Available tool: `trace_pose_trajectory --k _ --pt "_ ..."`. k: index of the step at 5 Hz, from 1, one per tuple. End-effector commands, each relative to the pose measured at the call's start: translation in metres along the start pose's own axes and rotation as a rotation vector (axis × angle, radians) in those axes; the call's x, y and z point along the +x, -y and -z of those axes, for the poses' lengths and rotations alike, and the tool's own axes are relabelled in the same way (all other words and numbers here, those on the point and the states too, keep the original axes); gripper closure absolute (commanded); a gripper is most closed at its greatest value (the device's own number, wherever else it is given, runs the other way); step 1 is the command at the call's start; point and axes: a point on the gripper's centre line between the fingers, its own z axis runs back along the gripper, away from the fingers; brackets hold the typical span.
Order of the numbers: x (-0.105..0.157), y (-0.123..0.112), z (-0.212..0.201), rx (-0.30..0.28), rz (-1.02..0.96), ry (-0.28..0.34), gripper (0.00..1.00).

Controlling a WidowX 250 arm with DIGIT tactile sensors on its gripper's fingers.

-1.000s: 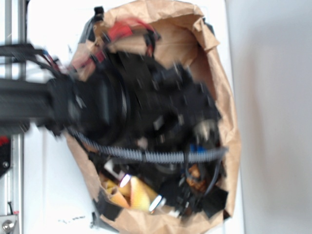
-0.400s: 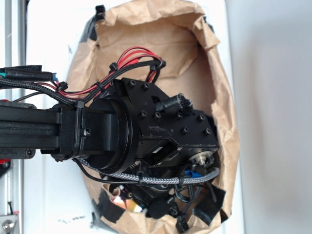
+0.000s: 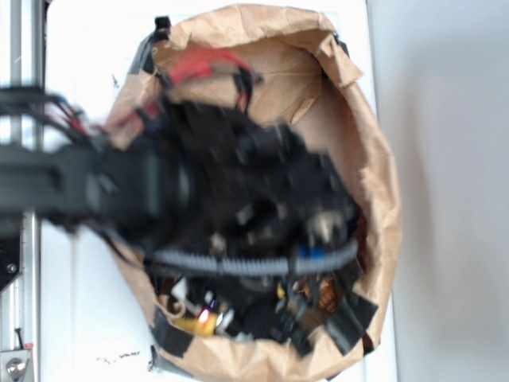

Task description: Grab the yellow cloth.

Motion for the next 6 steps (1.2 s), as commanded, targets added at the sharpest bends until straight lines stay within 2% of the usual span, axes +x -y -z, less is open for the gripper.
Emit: trace_pose_trajectory --k 1,2,3,4,5,6 --pt "-0.004 -0.018 -0.076 -0.094 -0.057 0.318 1.0" --pt "-0.008 -0.023 -0.092 0.0 -0.119 0.475 1.0" --pt "-0.017 -0.023 -0.112 0.015 -0.181 0.58 1.0" --pt "-0.022 -0.015 -0.126 0.017 -0.211 0.597 1.0" --pt "-0.036 -0.012 -0.134 -0.008 -0.147 0.563 1.0" --pt "-0.043 -0.012 -0.13 -0.029 -0.098 0.572 1.0"
